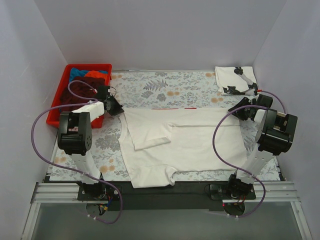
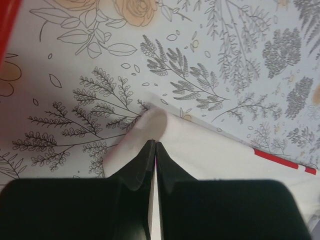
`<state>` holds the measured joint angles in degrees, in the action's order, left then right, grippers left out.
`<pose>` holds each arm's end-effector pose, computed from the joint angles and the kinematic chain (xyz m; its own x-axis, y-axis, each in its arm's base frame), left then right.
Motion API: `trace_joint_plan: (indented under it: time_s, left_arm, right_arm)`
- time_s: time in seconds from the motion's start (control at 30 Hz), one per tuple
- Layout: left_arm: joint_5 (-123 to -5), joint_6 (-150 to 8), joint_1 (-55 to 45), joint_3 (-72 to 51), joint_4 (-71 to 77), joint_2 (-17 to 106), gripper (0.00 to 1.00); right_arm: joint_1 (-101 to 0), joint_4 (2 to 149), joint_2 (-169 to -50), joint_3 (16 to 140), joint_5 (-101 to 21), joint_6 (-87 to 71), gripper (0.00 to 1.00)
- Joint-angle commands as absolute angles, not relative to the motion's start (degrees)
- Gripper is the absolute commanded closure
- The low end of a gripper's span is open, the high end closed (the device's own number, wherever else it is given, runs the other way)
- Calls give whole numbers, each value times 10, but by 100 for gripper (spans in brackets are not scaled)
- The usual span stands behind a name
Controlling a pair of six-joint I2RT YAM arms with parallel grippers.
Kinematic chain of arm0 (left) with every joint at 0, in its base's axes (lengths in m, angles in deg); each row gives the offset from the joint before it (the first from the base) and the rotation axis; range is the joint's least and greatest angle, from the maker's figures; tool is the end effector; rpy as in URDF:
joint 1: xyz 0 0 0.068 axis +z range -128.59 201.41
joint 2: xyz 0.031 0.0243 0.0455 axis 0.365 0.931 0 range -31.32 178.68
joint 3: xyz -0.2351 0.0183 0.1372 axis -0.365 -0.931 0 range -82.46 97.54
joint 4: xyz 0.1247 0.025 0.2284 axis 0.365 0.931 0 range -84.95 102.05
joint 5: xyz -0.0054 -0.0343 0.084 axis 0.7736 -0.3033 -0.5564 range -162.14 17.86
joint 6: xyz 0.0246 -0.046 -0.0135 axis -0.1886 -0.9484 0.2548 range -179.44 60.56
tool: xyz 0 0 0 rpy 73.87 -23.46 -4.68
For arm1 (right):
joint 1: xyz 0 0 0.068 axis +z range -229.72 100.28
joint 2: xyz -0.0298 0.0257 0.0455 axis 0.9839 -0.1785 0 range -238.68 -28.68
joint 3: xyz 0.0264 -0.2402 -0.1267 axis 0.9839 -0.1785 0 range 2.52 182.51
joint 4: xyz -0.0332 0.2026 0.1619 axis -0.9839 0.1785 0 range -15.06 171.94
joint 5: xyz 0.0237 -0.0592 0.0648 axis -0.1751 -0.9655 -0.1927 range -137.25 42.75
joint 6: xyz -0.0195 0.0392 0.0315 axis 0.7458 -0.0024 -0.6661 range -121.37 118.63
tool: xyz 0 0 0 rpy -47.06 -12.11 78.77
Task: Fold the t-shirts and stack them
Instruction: Fold the tshirt
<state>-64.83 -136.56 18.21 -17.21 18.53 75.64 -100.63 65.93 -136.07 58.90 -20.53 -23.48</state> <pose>0.3813 -0.0258 0.1582 -0.3074 -0.9513 -0.0253 -0.7706 0.2645 -0.5798 0.3591 -0.1200 0.1420 -0.5764 0.5803 -0.5753 0.2414 0.7936 0.5585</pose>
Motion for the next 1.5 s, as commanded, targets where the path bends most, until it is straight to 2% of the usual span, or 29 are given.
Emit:
trace_joint_plan:
  time_s: [0.0,0.27,0.43,0.5,0.6,0.7,0.73,0.87,1.0,1.27,1.47]
  left_arm:
    - [-674,-1365,191,-170,180,702,100]
    - [-666,-1362,190,-162,189,766,100]
    - [-682,-1356,191,-158,198,768,100]
    - [-682,-1351,190,-160,197,757,97]
    - [-677,-1342,189,-162,201,742,89]
    - [-677,-1341,188,-168,203,718,76]
    - [-678,-1339,183,-172,206,708,67]
    - [-695,-1331,172,-174,220,658,53]
    - [-706,-1320,165,-190,234,598,53]
    - [-712,-1294,143,-286,212,459,53]
    - [-700,-1283,140,-332,204,433,53]
  right_arm:
    - [-1019,655,-1361,597,-250,-222,55]
    - [-1019,656,-1378,605,-240,-214,55]
    - [-1018,657,-1374,607,-237,-206,54]
    - [-1016,660,-1358,608,-232,-203,53]
    - [-1010,673,-1328,610,-232,-198,52]
    - [-1005,681,-1291,606,-237,-196,52]
    - [-1003,684,-1280,602,-236,-197,52]
    - [-997,684,-1226,573,-233,-204,52]
    - [-996,680,-1198,538,-232,-214,52]
    - [-1016,643,-1230,470,-245,-240,55]
    - [-1056,617,-1263,441,-254,-239,58]
